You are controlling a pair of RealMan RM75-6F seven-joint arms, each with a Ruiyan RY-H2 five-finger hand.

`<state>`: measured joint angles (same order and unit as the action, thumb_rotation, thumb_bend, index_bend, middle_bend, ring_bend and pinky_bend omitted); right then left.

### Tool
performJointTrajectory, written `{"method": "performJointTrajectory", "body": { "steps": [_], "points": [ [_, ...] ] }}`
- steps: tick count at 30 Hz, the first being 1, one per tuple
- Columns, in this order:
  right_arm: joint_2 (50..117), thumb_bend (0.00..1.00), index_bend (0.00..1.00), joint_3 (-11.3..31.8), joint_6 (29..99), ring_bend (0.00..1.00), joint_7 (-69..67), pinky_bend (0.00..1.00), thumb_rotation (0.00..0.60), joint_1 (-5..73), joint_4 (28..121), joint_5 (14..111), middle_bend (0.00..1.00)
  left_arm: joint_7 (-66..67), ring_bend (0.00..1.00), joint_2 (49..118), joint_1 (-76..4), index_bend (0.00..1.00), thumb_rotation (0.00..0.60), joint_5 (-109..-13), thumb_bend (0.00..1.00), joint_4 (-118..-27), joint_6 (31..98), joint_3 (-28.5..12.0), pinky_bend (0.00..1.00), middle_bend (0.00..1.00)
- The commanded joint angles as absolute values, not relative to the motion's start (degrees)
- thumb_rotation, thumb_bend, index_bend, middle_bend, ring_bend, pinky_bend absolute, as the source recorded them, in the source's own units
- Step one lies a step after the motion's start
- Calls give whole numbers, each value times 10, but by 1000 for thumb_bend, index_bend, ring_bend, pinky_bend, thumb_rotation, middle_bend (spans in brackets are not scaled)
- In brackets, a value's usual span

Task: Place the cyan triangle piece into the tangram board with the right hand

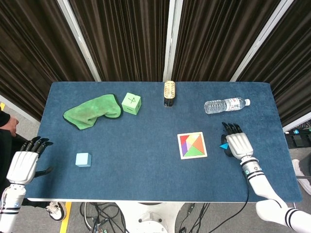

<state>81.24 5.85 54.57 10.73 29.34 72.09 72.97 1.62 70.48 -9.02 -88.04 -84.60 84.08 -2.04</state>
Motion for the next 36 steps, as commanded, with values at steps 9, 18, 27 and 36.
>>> {"method": "performJointTrajectory", "body": {
  "steps": [9, 18, 27, 36],
  "points": [
    [795, 182, 539, 94, 523, 0, 133, 0, 600, 332, 768, 705, 0, 7, 116, 705, -89, 270, 600, -881, 73, -842, 844, -21, 210, 196],
    [796, 221, 549, 123, 461, 0, 257, 0, 600, 391, 820, 519, 5, -12, 116, 708, -89, 276, 600, -880, 74, -831, 844, -22, 210, 195],
    [821, 221, 544, 115, 490, 0, 369, 0, 600, 448, 851, 353, 4, -30, 116, 710, -88, 277, 600, -874, 74, -815, 840, -23, 210, 195],
    [847, 221, 539, 116, 524, 0, 415, 0, 600, 499, 854, 284, 4, -46, 116, 713, -87, 277, 600, -871, 74, -801, 840, -24, 210, 195]
  ]
}}
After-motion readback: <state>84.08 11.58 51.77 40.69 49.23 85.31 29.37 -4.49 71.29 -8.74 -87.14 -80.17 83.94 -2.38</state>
